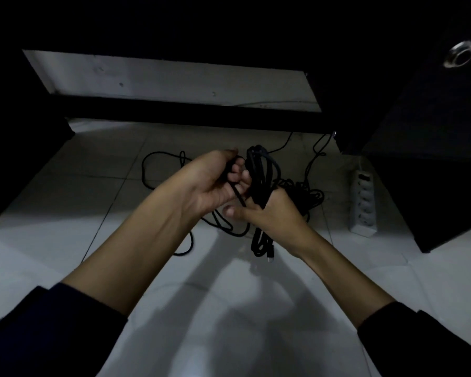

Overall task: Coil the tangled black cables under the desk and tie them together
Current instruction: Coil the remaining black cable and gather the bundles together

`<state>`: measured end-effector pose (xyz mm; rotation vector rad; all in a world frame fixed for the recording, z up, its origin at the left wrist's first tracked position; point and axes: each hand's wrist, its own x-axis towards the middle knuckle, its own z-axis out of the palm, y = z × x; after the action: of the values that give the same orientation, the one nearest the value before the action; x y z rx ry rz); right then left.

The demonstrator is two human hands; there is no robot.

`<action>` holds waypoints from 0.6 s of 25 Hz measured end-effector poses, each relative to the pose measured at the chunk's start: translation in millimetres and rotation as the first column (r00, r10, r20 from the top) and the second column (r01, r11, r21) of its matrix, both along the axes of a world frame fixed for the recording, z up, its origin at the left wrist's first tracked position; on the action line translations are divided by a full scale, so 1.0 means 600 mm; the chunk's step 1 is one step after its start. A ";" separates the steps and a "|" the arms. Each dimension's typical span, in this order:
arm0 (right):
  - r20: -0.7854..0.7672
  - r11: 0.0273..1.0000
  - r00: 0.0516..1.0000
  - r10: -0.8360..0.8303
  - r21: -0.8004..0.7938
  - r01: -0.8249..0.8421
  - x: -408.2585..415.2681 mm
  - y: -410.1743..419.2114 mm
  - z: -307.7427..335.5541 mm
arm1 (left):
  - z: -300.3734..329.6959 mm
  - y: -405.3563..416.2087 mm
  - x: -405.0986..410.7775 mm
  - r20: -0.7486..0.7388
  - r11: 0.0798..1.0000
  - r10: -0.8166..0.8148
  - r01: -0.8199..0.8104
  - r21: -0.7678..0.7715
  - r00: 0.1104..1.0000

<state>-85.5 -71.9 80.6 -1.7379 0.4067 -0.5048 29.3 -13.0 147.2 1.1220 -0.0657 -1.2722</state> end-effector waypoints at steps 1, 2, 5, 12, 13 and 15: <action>-0.006 1.000 1.000 -0.016 -0.009 0.015 0.001 -0.001 0.000 | 0.003 -0.001 -0.003 -0.017 1.000 0.001 -0.002 -0.011 1.000; -0.009 0.999 0.999 -0.033 0.004 0.033 0.002 0.000 0.003 | 0.008 0.000 -0.007 -0.019 1.000 -0.004 0.004 -0.029 1.000; -0.038 0.989 0.990 -0.138 0.055 0.140 0.003 -0.004 0.004 | 0.015 0.004 -0.011 0.356 0.999 -0.053 0.049 0.019 0.933; 0.024 0.944 0.953 -0.303 0.143 0.297 0.003 -0.026 0.028 | -0.059 0.029 0.016 0.830 0.887 -0.403 0.387 0.252 0.385; 0.027 0.935 0.944 -0.328 0.148 0.321 0.003 -0.027 0.032 | -0.070 0.036 0.018 0.821 0.837 -0.471 0.458 0.300 0.323; 0.023 0.908 0.921 -0.389 0.181 0.379 0.001 -0.034 0.035 | -0.078 0.050 0.024 0.777 0.782 -0.545 0.523 0.338 0.313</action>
<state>-84.8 -92.3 101.4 -1.4733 0.7378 -0.7771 44.0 16.7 100.4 1.7584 -1.3096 -1.1340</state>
